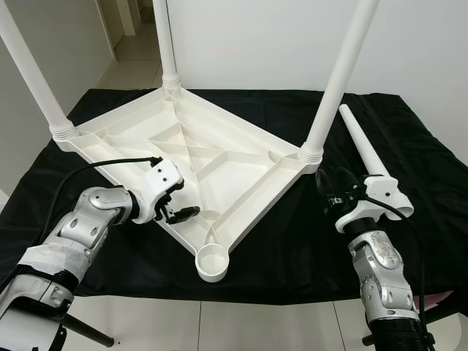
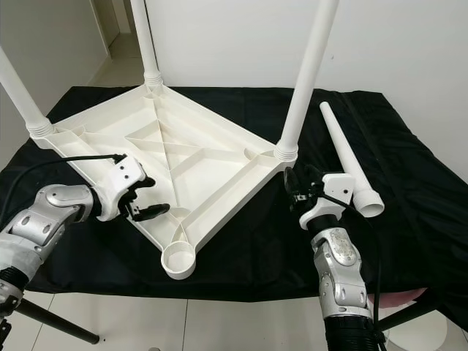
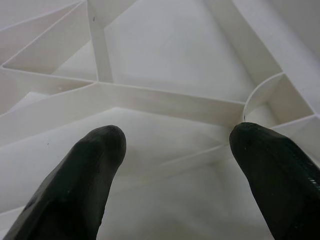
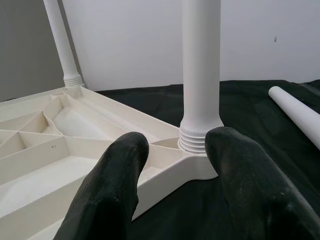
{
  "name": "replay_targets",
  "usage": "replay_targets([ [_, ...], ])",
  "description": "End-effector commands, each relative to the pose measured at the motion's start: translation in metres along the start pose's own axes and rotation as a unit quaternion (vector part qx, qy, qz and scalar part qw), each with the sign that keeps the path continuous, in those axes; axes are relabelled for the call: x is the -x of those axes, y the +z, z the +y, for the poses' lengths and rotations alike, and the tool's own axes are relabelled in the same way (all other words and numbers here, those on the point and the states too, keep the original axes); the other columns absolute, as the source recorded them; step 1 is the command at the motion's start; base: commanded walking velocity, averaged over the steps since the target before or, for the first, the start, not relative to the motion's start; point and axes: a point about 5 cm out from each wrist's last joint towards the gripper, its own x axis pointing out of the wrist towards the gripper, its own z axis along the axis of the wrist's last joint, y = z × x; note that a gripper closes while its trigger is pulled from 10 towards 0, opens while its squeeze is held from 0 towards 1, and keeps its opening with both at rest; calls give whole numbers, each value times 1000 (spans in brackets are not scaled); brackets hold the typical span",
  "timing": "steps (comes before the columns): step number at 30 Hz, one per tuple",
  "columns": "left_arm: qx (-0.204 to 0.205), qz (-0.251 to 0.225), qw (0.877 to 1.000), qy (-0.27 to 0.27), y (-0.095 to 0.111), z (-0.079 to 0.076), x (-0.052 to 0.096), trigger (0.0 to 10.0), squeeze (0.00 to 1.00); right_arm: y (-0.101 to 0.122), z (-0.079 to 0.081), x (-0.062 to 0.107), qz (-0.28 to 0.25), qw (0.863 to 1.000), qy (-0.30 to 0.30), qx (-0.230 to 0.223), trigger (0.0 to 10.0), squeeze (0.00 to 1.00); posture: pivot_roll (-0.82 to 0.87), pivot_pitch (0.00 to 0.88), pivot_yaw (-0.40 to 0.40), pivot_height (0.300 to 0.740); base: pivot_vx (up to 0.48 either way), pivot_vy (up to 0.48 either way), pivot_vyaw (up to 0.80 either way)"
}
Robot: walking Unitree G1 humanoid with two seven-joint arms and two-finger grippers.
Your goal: Building children table
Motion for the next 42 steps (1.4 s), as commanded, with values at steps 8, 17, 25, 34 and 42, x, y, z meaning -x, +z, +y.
replay_targets([
  [8,-7,24,989,-143,-11,-19,6,10000,0,-2,1,1,7,1000,7,6,10000,0,20,37,23,740,0,0,0],
  [17,-39,29,988,-147,-7,-29,-13,10000,0,-2,2,0,6,1000,8,7,10000,0,18,41,27,740,0,0,0],
  [25,-49,27,988,-146,-3,-27,-17,10000,0,-2,2,1,6,1000,7,7,10000,0,16,43,30,740,0,0,0],
  [34,-76,34,982,-172,1,-29,-22,10000,0,-1,1,1,6,1000,6,10,10000,0,12,52,38,740,0,0,0],
  [42,-91,35,975,-201,5,-35,-31,10000,0,0,0,2,5,1000,4,16,10000,0,2,61,45,740,0,0,0],
])
